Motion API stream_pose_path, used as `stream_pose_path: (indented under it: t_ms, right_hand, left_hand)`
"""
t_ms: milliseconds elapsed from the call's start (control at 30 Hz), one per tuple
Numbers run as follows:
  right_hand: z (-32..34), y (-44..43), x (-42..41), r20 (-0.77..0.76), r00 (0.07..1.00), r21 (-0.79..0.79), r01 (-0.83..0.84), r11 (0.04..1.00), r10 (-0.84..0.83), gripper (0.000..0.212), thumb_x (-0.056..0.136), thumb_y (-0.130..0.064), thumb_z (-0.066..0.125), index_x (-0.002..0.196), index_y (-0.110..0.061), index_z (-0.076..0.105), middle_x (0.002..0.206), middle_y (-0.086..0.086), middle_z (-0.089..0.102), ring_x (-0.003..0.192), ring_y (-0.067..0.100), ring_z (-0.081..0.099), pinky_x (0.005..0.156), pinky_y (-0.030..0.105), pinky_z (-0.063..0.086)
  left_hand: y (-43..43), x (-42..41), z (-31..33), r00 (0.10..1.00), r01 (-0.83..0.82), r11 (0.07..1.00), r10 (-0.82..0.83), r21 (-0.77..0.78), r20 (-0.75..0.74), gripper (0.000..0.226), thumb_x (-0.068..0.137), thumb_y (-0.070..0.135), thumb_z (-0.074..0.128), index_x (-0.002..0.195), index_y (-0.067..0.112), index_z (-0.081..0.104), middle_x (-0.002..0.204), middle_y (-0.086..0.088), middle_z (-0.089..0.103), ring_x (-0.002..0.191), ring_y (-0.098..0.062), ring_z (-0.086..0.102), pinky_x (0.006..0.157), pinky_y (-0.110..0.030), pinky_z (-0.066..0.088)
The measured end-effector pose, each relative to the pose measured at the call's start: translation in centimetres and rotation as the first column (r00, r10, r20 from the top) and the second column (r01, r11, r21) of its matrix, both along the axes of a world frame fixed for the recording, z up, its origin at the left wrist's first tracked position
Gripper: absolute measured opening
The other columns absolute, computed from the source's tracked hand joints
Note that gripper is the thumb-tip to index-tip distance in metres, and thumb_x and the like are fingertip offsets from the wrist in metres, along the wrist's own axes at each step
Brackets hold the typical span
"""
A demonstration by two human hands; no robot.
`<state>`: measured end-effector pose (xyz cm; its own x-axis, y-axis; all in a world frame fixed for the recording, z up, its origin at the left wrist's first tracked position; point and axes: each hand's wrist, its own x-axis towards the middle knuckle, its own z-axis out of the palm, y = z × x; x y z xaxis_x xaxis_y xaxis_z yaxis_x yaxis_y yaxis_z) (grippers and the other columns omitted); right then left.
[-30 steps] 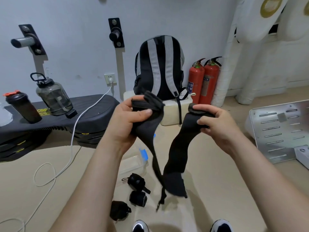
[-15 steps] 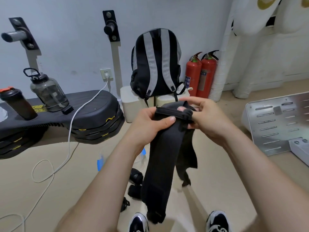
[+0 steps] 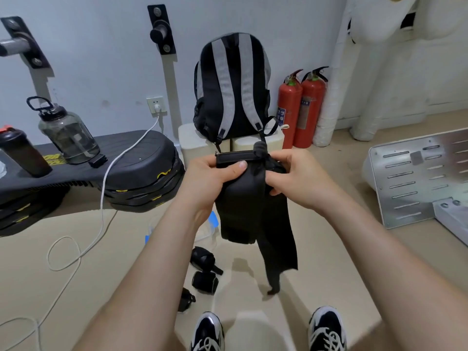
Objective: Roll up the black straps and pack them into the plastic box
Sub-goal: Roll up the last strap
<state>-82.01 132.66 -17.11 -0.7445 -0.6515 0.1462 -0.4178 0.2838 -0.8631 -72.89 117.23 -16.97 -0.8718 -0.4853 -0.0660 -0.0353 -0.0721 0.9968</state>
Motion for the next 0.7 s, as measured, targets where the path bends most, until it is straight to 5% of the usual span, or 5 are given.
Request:
stream_pose_path:
  t_ms: [233,400,500,567,700]
  right_hand:
    - [-0.7,0.1,-0.2,-0.145,0.989,0.029,-0.034,0.999,0.038,0.014,0.093,-0.013,0.065,0.103,-0.016,0.074,0.087,0.002,0.073,0.082,0.020,0.070,0.075,0.046,0.059]
    - [-1.7,-0.5,-0.8,-0.386,0.920,0.139,0.139,0.980,-0.075,0.014,0.091,-0.013,0.061,0.090,-0.020,0.073,0.079,-0.005,0.068,0.074,0.013,0.058,0.067,0.032,0.046]
    - [-1.0,-0.8,-0.4,-0.087,0.996,0.138,0.013,0.990,-0.001,0.018,0.091,-0.029,0.064,0.082,-0.014,0.067,0.072,0.005,0.067,0.067,0.019,0.064,0.062,0.040,0.052]
    - [-0.2,-0.2,-0.1,0.206,0.978,0.084,-0.057,0.995,0.039,0.032,0.093,-0.038,0.063,0.081,-0.008,0.066,0.067,0.005,0.065,0.062,0.015,0.062,0.059,0.031,0.050]
    - [0.0,0.5,0.0,0.371,0.929,-0.019,0.009,1.000,-0.001,0.027,0.094,-0.029,0.064,0.080,-0.007,0.072,0.067,-0.001,0.065,0.057,0.010,0.055,0.054,0.024,0.038]
  left_hand:
    - [-0.3,0.1,0.1,0.985,0.167,0.985,-0.168,0.044,0.034,0.018,0.090,0.004,0.066,0.107,0.003,0.072,0.100,-0.014,0.076,0.096,-0.029,0.072,0.088,-0.038,0.058]
    - [0.4,-0.5,0.2,0.983,0.159,0.947,-0.124,0.280,-0.138,0.013,0.092,0.000,0.056,0.098,0.002,0.068,0.083,-0.007,0.074,0.080,-0.019,0.070,0.073,-0.028,0.058]
    - [0.2,-0.8,0.2,0.980,0.153,0.914,-0.092,0.377,-0.175,0.016,0.096,0.006,0.055,0.105,0.004,0.067,0.086,-0.007,0.074,0.081,-0.018,0.071,0.075,-0.030,0.057]
    - [-0.1,-1.1,0.4,0.976,0.148,0.889,-0.059,0.434,-0.211,0.022,0.098,0.011,0.055,0.115,0.004,0.065,0.094,-0.009,0.073,0.087,-0.021,0.071,0.080,-0.035,0.057]
    - [-1.9,-1.9,-0.2,0.971,-0.014,0.815,0.148,0.579,-0.186,0.037,0.099,0.024,0.059,0.129,0.003,0.062,0.116,-0.015,0.071,0.105,-0.030,0.070,0.089,-0.045,0.058]
